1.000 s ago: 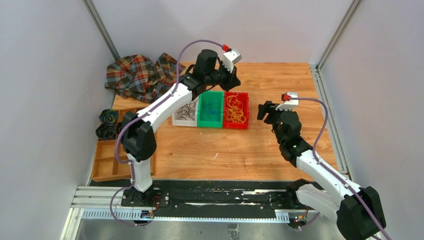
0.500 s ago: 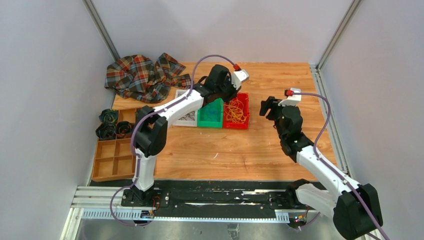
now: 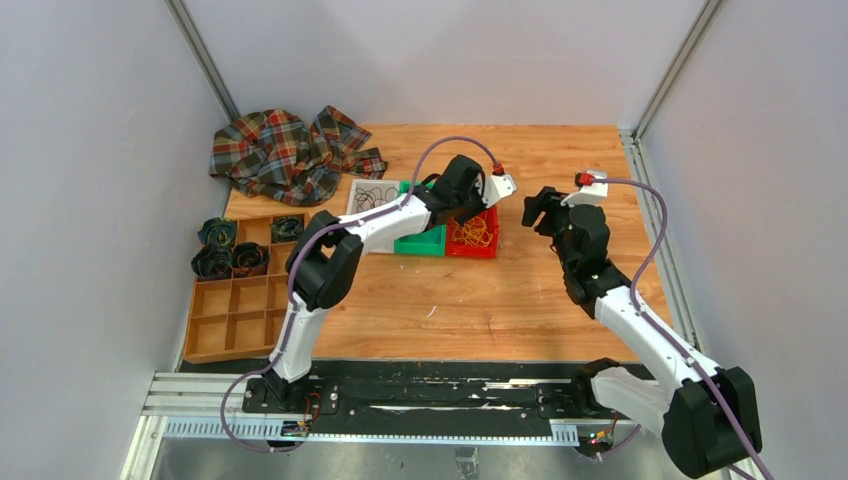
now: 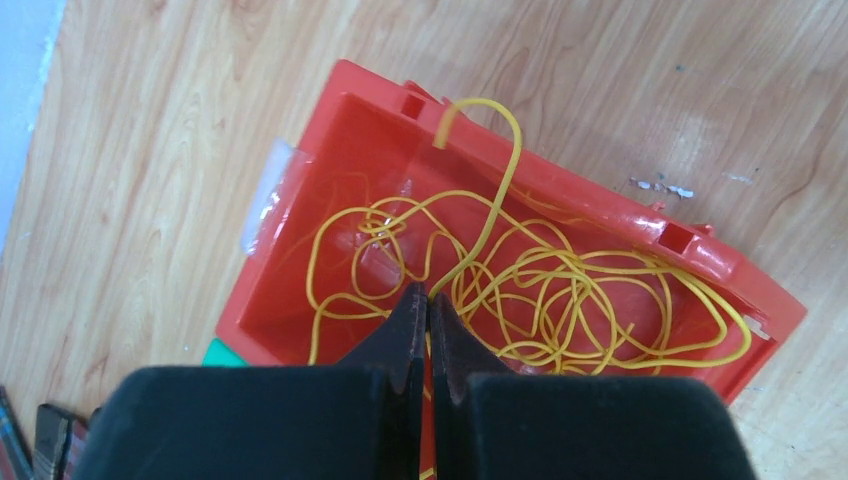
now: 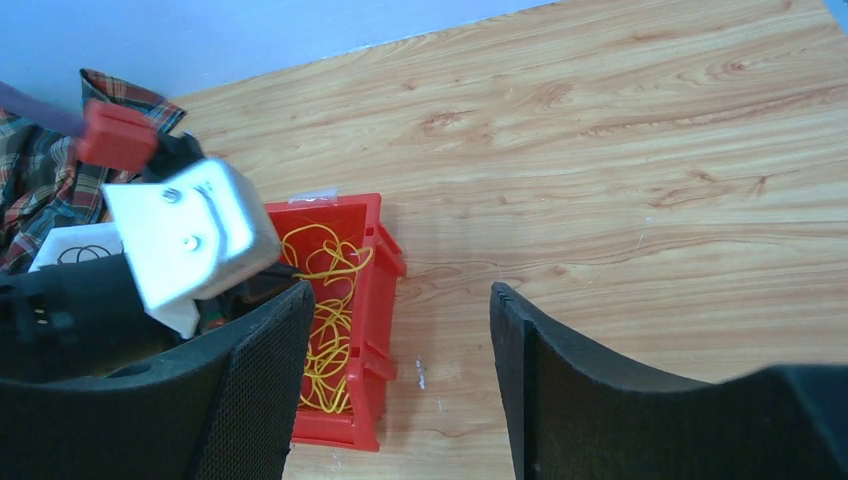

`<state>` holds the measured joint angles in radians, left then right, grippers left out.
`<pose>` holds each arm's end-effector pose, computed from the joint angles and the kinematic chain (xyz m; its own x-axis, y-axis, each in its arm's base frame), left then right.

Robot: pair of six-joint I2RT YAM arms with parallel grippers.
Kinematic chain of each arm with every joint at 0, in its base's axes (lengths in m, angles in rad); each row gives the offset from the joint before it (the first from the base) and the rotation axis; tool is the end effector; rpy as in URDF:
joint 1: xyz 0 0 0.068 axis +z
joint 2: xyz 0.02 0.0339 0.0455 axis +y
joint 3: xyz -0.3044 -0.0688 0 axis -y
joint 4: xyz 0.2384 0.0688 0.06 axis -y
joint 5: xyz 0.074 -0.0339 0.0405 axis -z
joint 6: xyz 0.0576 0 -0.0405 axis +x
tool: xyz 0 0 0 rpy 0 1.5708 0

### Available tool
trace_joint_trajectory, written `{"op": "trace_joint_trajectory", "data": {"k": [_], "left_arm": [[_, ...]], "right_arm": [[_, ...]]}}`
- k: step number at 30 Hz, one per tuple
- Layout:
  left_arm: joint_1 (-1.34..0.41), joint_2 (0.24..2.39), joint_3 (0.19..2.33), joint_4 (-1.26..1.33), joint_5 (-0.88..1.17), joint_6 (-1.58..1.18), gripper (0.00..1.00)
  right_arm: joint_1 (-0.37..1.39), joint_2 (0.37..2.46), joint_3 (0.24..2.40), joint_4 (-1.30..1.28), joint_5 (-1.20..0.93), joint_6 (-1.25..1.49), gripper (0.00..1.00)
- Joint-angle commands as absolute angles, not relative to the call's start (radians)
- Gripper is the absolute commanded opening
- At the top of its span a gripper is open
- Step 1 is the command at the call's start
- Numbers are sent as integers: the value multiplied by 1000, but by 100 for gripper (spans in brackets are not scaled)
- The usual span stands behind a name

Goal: Untangle the cables

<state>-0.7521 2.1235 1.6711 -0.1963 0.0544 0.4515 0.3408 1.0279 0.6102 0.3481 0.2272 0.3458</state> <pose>0.3814 -0.3611 0.2429 -0.0855 0.6766 -0.7313 0.8348 0.4494 0.3181 0.2256 0.0662 0.3232 -0.1003 0.3148 -0.9438 -0.0849 0.9424 0.3234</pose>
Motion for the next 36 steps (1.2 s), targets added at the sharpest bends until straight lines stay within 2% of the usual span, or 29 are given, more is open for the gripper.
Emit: {"op": "trace_joint_trajectory", "data": {"k": [1, 8, 22, 23, 24, 25, 27, 29, 34, 36], "left_arm": [[-775, 2176, 1730, -198, 5, 500, 1], [-790, 2229, 1797, -239, 84, 461, 1], [-778, 2221, 1758, -276, 21, 486, 1], [-777, 2210, 1759, -277, 31, 483, 5], [-776, 2197, 1765, -286, 48, 480, 15], [-774, 2183, 1775, -302, 73, 484, 35], [-770, 2167, 1807, -354, 125, 492, 54], [-764, 2145, 1840, -398, 178, 492, 70], [-754, 2113, 1965, -574, 308, 486, 85], [-751, 2096, 2000, -649, 344, 486, 95]], "right_arm": [[308, 980, 584, 325, 230, 366, 65], [284, 952, 546, 310, 217, 384, 64], [270, 964, 538, 325, 184, 388, 63], [269, 961, 542, 323, 184, 385, 62], [268, 958, 545, 321, 184, 384, 62], [267, 954, 550, 317, 184, 381, 62], [265, 946, 560, 305, 184, 375, 62], [264, 939, 568, 294, 183, 370, 62], [260, 910, 562, 281, 189, 365, 64], [259, 905, 558, 279, 184, 361, 66]]}}
